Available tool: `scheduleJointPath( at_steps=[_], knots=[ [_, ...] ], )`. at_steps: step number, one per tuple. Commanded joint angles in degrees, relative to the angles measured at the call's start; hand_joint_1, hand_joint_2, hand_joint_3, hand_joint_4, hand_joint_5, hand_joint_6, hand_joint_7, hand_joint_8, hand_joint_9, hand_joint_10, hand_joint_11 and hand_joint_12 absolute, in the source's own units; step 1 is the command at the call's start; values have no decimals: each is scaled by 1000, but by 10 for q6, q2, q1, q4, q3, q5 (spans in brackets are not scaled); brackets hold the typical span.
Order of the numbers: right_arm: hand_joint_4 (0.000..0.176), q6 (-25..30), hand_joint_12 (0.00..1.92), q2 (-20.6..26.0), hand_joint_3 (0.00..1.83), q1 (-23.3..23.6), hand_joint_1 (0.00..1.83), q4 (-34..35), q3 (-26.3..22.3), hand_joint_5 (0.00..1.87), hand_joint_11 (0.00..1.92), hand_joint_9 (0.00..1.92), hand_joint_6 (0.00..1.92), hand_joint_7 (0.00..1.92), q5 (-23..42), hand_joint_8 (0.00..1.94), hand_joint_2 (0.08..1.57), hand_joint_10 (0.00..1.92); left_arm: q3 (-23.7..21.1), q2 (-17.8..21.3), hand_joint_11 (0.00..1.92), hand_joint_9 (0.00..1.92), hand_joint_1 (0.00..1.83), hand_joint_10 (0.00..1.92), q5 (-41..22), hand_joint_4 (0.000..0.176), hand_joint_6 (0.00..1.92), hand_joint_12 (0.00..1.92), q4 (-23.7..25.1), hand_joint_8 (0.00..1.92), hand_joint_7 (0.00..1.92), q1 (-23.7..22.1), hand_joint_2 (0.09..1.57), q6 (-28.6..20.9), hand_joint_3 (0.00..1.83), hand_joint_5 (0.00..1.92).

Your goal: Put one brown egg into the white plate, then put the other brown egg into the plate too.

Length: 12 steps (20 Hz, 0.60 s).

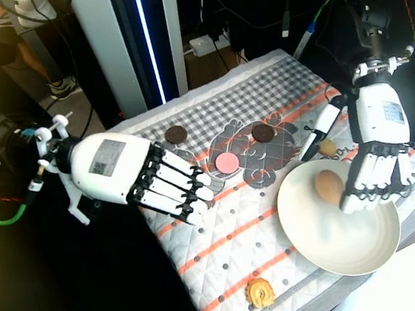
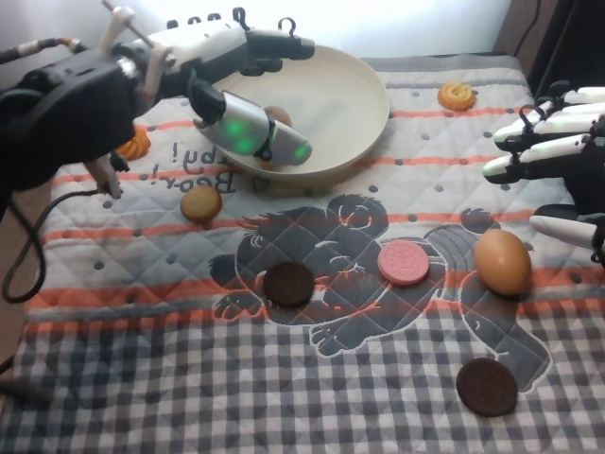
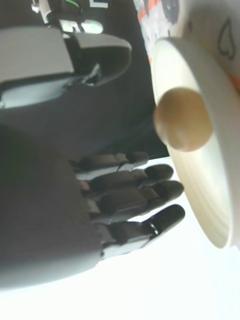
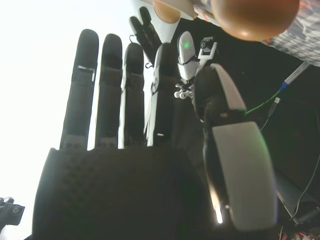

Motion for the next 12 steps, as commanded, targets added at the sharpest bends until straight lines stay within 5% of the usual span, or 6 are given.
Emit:
scheduleJointPath(
  at_steps=[1,2,3,4,8,12],
  knots=[
    [55,2,426,-1,0,9,597,13,-2,721,456,614,1,601,71,0,1320,0,-9,17,0,328,677,3,-84,176,1,518,9,1,317,5,830,-13,0,183],
    [62,2,417,2,0,12,592,7,-6,711,447,604,0,594,75,0,1318,0,-44,44,0,319,675,0,-121,176,2,514,29,0,309,24,822,-49,0,184],
    [88,2,373,6,0,12,574,3,-12,585,376,526,0,517,79,0,1276,0,-70,67,0,233,682,1,-153,176,1,334,49,2,233,42,813,-87,0,138],
    [88,2,373,9,0,12,574,-2,-17,585,376,526,0,517,82,0,1276,0,-96,86,0,233,682,1,-183,176,1,334,67,2,233,59,813,-116,0,138],
    [173,2,268,20,0,13,691,-27,-32,298,316,369,0,345,87,0,1114,0,-203,171,0,134,630,7,-299,176,7,0,101,8,184,144,833,-160,2,103],
    [176,2,309,18,0,12,731,-37,-33,174,310,348,0,251,73,0,1038,1,-262,211,0,189,738,15,-360,176,10,0,102,13,251,204,784,-171,0,170]
  ],
)
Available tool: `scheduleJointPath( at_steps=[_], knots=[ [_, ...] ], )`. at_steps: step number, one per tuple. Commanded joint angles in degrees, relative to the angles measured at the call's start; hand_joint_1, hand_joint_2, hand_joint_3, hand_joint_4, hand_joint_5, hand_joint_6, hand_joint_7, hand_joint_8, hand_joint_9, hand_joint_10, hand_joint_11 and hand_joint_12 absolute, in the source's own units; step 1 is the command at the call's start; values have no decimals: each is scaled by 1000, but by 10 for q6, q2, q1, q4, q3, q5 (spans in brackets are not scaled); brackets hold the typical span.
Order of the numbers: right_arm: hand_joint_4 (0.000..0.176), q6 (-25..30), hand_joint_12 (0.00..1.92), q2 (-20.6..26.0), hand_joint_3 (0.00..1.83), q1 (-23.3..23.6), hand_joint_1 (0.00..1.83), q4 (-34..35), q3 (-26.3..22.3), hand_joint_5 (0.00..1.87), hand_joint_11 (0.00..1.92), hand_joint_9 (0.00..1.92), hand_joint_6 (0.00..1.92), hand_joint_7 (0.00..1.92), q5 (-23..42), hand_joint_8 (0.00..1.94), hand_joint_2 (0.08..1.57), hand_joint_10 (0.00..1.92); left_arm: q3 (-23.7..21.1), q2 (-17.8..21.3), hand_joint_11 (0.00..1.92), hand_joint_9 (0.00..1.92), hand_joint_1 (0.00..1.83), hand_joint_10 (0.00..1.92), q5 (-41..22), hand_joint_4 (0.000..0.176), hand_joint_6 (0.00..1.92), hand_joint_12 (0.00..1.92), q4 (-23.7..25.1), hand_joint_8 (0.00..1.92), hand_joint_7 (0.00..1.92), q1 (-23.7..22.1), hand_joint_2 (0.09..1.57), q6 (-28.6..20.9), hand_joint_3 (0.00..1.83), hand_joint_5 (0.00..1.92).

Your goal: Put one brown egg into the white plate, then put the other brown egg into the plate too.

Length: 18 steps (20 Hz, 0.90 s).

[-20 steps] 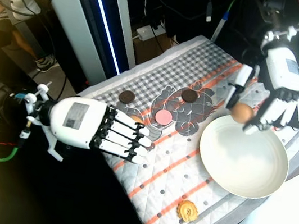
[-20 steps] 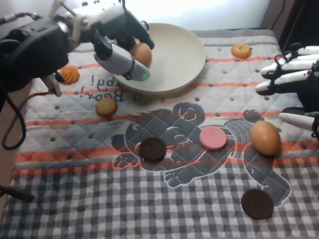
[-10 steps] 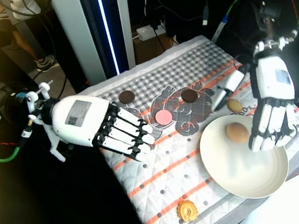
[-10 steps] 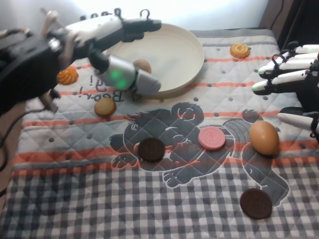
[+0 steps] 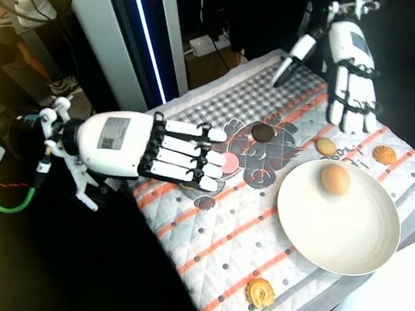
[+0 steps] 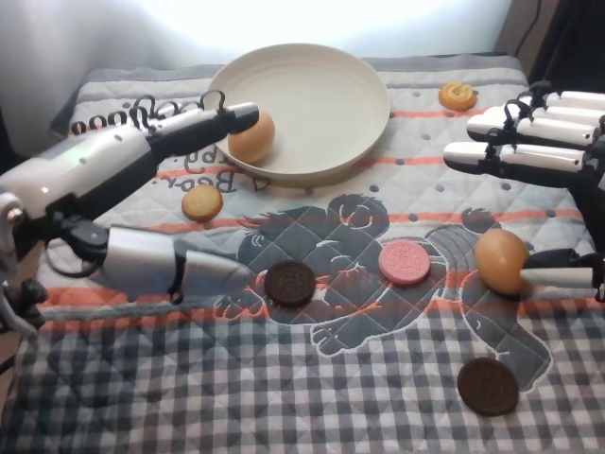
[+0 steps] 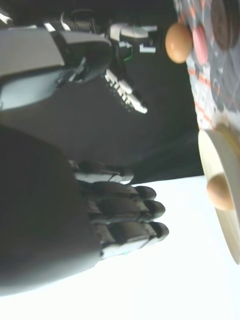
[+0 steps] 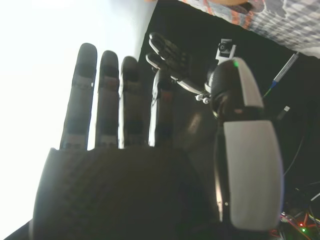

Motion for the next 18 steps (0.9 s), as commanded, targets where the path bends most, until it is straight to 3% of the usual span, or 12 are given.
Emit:
scheduleJointPath(
  at_steps=[1,2,3,4,6,7,9,10,12,13,15,18],
  knots=[
    [176,2,450,-4,0,6,737,17,4,186,282,372,3,249,51,0,999,4,-1,10,16,240,747,14,-96,176,7,10,0,8,297,-1,782,-16,0,208],
    [176,2,680,-9,0,5,805,17,11,200,175,381,0,265,37,0,968,0,-5,17,19,255,717,11,-109,168,11,14,0,4,308,10,799,-38,7,238],
    [176,2,680,-16,0,5,805,15,20,200,175,381,0,265,27,0,968,0,-10,24,19,255,717,11,-122,168,11,14,0,4,308,20,799,-51,7,238],
    [159,2,770,-22,0,5,846,12,28,216,146,381,0,268,21,0,954,0,-16,31,0,256,708,8,-130,162,17,6,-2,7,321,27,803,-52,6,267],
    [161,2,815,-31,0,5,845,7,41,218,140,379,0,274,5,0,961,0,-33,50,10,287,685,9,-148,171,8,14,-4,7,369,46,819,-52,4,292],
    [156,2,788,-33,0,5,899,6,42,246,166,395,0,327,-2,1,942,2,-41,59,10,280,753,2,-157,135,14,17,-6,4,376,55,805,-52,0,324],
    [156,2,734,-35,0,5,928,3,45,259,218,422,2,366,-12,7,927,6,-53,74,1,207,768,0,-177,123,5,3,-15,0,329,71,811,-52,0,312],
    [144,2,730,-36,0,5,923,2,46,260,220,429,2,373,-15,9,925,9,-55,76,0,185,753,0,-182,129,0,0,-20,0,309,75,822,-52,4,281],
    [146,2,734,-39,0,9,939,-7,48,261,235,443,2,379,-24,8,921,12,-55,76,0,183,726,5,-183,147,0,0,-25,1,296,76,840,-52,10,234],
    [137,2,744,-41,0,13,939,-16,50,261,253,459,1,383,-31,8,929,17,-55,76,0,197,752,10,-183,145,4,0,-26,5,306,77,830,-52,4,242],
    [140,2,753,-52,3,25,946,-38,62,273,267,475,5,401,-46,12,935,20,-58,78,0,200,766,9,-183,136,9,0,-27,3,307,81,831,-52,4,258],
    [86,2,780,-60,0,33,970,-48,68,366,322,596,5,547,-61,13,941,24,-59,79,0,191,766,4,-186,141,5,0,-31,1,299,85,830,-52,3,255]
  ],
)
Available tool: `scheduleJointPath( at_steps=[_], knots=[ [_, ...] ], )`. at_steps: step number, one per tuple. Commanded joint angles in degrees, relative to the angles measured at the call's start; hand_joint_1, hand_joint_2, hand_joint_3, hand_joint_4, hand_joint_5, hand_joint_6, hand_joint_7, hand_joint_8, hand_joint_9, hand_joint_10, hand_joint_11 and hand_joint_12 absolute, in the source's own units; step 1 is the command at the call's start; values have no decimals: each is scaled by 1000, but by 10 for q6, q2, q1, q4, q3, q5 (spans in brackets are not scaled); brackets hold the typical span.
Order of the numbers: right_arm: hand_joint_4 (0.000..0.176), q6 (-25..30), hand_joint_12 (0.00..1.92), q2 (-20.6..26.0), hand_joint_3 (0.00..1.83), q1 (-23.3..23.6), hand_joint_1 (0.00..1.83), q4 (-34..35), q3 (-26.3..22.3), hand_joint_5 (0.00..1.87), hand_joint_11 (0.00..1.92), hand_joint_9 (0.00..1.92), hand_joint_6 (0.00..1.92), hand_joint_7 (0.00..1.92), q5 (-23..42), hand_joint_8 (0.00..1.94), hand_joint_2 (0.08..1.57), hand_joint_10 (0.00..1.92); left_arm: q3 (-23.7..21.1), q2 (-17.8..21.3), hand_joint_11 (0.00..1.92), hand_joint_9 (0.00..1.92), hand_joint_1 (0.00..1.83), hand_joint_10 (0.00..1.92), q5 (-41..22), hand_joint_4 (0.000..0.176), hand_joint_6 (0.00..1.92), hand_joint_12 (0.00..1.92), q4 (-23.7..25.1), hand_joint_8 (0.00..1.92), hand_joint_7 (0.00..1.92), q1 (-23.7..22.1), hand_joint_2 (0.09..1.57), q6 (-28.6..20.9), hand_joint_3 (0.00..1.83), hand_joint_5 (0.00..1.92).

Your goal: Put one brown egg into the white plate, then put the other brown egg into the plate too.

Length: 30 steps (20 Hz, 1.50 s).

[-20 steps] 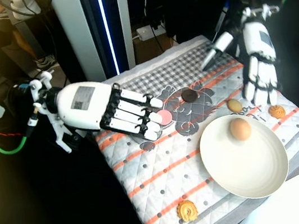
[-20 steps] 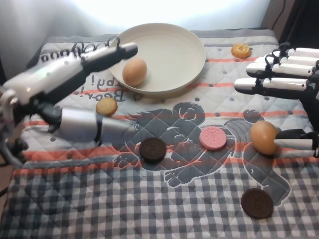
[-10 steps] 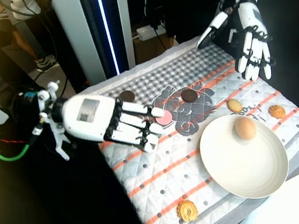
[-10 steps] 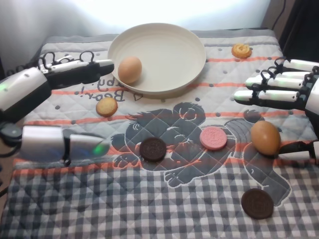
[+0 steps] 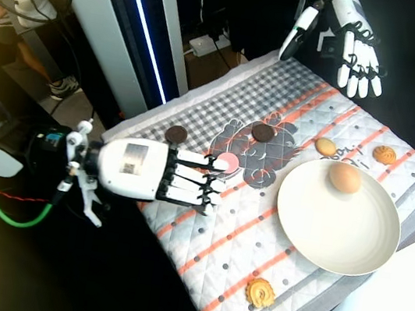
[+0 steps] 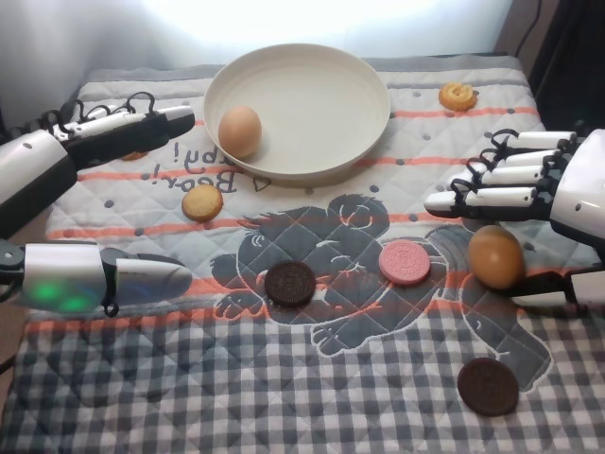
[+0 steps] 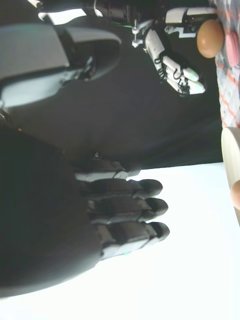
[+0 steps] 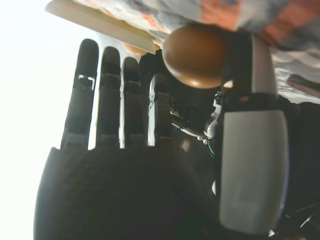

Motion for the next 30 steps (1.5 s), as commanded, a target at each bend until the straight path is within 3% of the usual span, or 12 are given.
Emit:
scheduleJointPath(
  at_steps=[1,3,4,7,12,14,18,25,26,27,28,30],
  knots=[
    [40,-4,1287,-2,0,5,964,14,4,458,384,800,4,734,40,79,950,187,-1,5,0,176,765,0,-74,150,0,0,0,0,285,-3,830,-3,2,225],
    [31,-4,1687,-3,0,5,986,14,4,539,450,556,6,753,38,439,957,1279,-1,6,0,189,764,7,-75,154,0,0,-3,3,291,-1,835,-3,4,202],
    [28,-4,1702,-3,0,5,993,14,4,563,444,518,3,680,38,672,962,1370,-1,6,0,195,758,9,-75,152,1,0,-5,3,291,0,838,-3,5,203],
    [7,-4,1603,-3,0,5,999,15,5,633,435,575,1,718,37,825,972,1282,-2,6,0,185,766,4,-77,157,4,0,-7,2,289,4,833,-3,2,204],
    [31,-4,1568,-6,0,4,1013,17,5,633,520,616,2,657,36,838,963,1271,-2,6,0,182,766,3,-79,156,6,0,-13,3,293,9,840,-4,2,214],
    [15,-4,1557,-9,0,5,1040,10,4,643,569,645,2,665,36,818,950,1259,-2,6,0,183,773,3,-79,159,6,0,-15,3,295,11,837,-4,1,218],
    [74,-4,1441,-12,0,13,993,-16,3,593,541,612,2,637,36,583,956,1022,-2,6,0,201,768,9,-78,161,5,0,-18,5,303,14,842,-4,2,221],
    [15,-4,1551,-19,0,24,1087,-51,6,804,613,687,11,797,17,426,949,1101,-2,6,0,209,748,7,-76,163,0,0,-21,1,297,16,856,-4,5,210],
    [1,-4,1570,-20,0,23,1111,-51,6,872,630,698,8,804,17,543,954,1159,-2,6,0,210,750,8,-76,157,4,0,-22,2,300,17,855,-4,4,219],
    [0,-4,1572,-20,9,23,1129,-51,6,1064,722,774,598,861,17,676,1029,1181,-2,6,0,208,756,6,-75,156,4,0,-23,3,303,19,854,-4,4,221],
    [0,-4,1682,-20,0,23,1235,-51,7,1103,903,904,594,1018,17,985,1066,1354,-2,6,0,206,751,5,-76,150,9,0,-25,4,307,21,856,-4,4,233],
    [0,-4,1571,-20,0,24,1260,-47,8,1171,1012,1008,562,1084,17,965,1054,1310,-2,6,0,213,743,7,-76,152,9,0,-27,7,315,24,854,-4,3,237]
  ],
)
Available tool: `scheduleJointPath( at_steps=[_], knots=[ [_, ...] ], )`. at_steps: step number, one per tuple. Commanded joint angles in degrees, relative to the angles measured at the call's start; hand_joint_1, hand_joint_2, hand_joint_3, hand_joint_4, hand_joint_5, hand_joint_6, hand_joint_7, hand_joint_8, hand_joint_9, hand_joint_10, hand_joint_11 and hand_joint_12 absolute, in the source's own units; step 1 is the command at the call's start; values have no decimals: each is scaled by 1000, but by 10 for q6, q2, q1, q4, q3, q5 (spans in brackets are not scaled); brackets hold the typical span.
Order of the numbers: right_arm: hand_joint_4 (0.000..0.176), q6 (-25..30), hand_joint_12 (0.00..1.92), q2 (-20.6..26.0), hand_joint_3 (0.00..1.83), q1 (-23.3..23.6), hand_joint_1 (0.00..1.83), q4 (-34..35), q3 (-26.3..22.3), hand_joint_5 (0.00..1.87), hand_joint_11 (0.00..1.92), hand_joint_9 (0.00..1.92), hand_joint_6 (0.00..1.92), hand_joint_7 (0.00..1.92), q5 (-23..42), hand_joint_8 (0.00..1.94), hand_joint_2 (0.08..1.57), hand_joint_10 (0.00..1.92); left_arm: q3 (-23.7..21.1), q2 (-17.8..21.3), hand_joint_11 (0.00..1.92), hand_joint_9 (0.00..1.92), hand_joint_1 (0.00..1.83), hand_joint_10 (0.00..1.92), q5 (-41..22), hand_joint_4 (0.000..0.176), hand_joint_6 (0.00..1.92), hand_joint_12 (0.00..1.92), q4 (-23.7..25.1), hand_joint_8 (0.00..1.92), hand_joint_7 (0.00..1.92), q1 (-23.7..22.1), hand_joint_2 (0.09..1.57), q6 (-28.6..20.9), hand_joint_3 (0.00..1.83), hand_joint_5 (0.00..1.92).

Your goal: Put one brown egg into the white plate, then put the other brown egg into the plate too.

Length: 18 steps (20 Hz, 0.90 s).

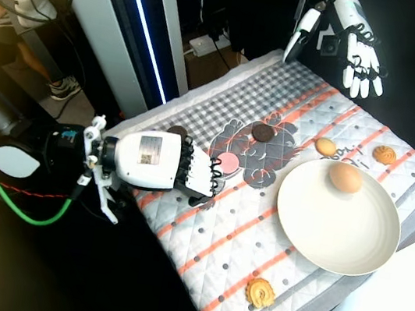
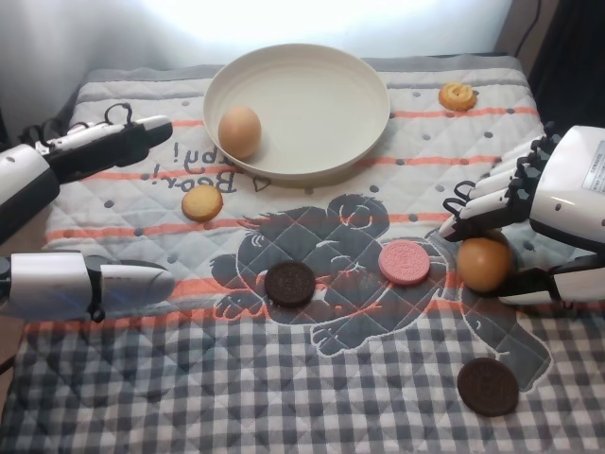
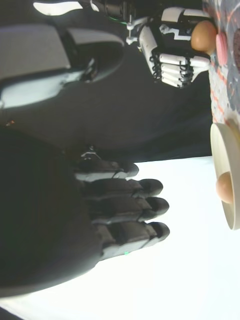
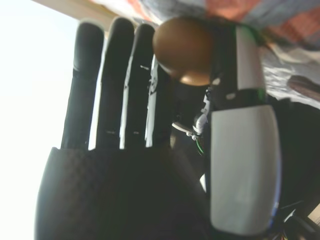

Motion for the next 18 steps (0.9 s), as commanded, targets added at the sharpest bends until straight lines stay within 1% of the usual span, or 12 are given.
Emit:
scheduleJointPath(
  at_steps=[1,3,5,6,8,9,11,12,14,15,16,18],
  knots=[
    [0,-7,1519,-6,0,4,1275,4,3,1196,1008,1026,459,1057,16,1067,1061,1281,-1,5,0,216,747,8,-70,150,7,0,5,6,315,-4,853,-5,2,236],
    [0,-7,1609,-7,0,5,1277,22,9,1221,959,967,386,1003,26,1171,1072,1379,-1,5,0,219,746,8,-71,156,8,0,5,8,322,-4,849,-7,0,241],
    [0,-7,1480,-13,0,17,1283,51,25,1233,889,956,339,1025,40,1145,1066,1219,-1,5,0,232,741,13,-72,149,8,0,5,12,337,-4,847,-7,0,246],
    [0,-7,1296,-24,0,34,1367,62,40,1184,868,969,439,1013,41,966,1071,1208,-1,5,0,229,739,10,-72,151,4,0,5,9,332,-4,847,-7,0,237],
    [0,-7,1114,-43,3,61,1380,68,68,1088,801,945,713,992,40,939,1083,1160,-1,7,0,241,742,14,-73,146,2,0,5,8,333,-4,851,-7,1,235],
    [0,-7,1149,-61,0,92,1272,68,90,1144,751,893,611,976,32,1075,1086,942,-1,12,0,247,756,16,-74,147,1,0,9,7,334,-6,841,-7,0,231],
    [0,-7,1182,-86,0,137,1241,60,121,1105,719,928,670,1001,15,1065,1088,742,-2,19,0,235,747,8,-78,152,0,0,17,0,318,-9,856,-7,4,220],
    [0,-7,1481,-117,0,183,1263,42,157,1130,671,811,479,915,-17,1324,1115,1171,-3,24,0,245,754,11,-83,146,9,0,24,5,331,-13,861,-7,5,242],
    [0,-7,1516,-139,1,210,1273,24,181,1132,742,841,502,988,-45,1207,1092,1235,-3,25,0,250,738,12,-85,143,10,0,29,5,333,-16,866,-7,6,250],
    [0,-7,1770,-151,2,225,1270,14,192,1089,840,876,523,968,-59,1282,1108,1590,-2,25,0,251,737,11,-85,138,14,0,32,4,333,-19,869,-7,7,260],
    [0,-7,1846,-169,0,240,1281,2,210,1124,882,921,488,1038,-79,1163,1082,1650,-1,26,0,250,740,10,-83,138,14,0,37,4,334,-22,872,-7,8,264],
    [0,-7,1918,-198,0,263,1285,-21,236,1226,1090,1079,452,1279,-114,630,1006,1743,2,26,0,254,739,11,-75,133,13,0,45,4,336,-31,882,-7,11,268]
  ],
)
